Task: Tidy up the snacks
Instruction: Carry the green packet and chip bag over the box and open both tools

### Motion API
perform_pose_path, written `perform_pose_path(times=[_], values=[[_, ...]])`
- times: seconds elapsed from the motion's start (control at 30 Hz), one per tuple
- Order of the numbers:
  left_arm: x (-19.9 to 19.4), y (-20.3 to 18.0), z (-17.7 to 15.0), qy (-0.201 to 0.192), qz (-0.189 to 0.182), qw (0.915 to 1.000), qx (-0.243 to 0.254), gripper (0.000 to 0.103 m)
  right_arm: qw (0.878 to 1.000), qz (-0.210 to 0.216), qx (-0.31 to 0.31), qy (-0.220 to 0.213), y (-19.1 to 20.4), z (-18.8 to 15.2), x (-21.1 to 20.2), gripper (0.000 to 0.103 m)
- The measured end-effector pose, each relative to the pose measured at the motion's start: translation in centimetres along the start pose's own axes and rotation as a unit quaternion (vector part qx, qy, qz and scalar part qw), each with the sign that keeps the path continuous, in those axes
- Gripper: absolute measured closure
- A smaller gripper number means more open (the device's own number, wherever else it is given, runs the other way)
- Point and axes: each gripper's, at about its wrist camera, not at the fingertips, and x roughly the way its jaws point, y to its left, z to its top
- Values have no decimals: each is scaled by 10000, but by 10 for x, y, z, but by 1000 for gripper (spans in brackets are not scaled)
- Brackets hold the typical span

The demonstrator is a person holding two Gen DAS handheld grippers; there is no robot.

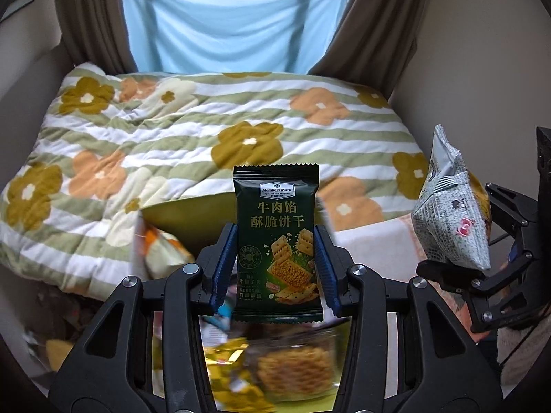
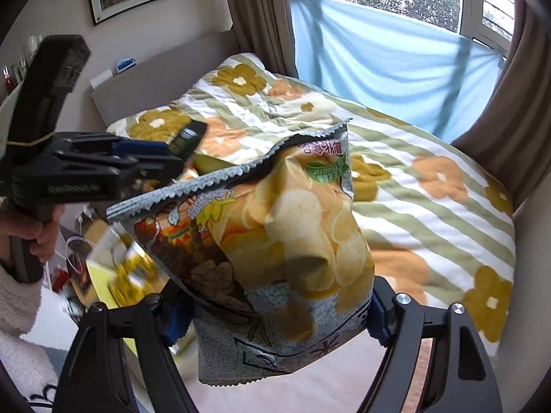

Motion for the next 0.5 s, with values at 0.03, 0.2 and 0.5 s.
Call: perform_pose_path(times=[0.03, 0.2, 0.5], values=[[4, 9, 1, 66, -33, 10000, 23, 63, 10000, -3, 78, 1, 8, 4, 7, 27], [29, 38, 3, 439, -216, 9983, 312, 63, 9993, -129, 352, 52, 36, 17, 26, 27], [39, 55, 3, 373, -144, 9975, 589, 0, 9970, -268, 683, 259, 39, 18, 45, 27]])
